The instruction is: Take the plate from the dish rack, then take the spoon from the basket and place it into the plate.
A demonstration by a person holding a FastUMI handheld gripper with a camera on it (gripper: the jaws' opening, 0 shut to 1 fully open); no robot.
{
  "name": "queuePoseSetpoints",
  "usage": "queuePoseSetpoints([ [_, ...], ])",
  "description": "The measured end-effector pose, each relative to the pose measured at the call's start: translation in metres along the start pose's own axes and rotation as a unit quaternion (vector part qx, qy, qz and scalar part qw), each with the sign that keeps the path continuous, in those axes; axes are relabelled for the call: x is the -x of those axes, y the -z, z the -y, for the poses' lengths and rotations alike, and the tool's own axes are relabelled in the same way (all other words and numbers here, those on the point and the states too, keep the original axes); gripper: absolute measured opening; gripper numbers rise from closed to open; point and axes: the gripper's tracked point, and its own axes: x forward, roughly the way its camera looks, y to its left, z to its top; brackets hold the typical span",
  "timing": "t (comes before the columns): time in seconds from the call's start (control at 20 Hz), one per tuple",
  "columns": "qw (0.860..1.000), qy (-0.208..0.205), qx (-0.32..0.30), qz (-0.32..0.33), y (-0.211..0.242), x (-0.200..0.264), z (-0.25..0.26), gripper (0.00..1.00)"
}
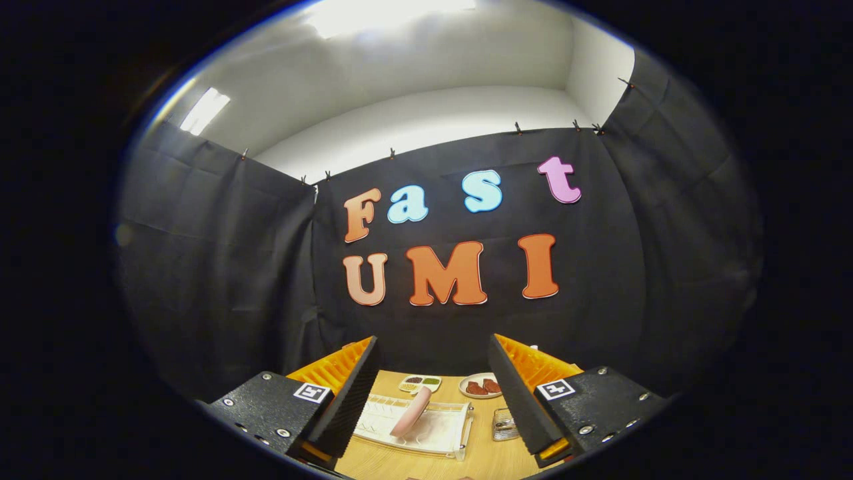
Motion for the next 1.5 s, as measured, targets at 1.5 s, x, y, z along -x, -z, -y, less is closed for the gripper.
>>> queuePoseSetpoints([
  [1.5, 0.994, -0.018, 0.012, -0.108, 0.108, -0.089, -0.025, 0.97],
])
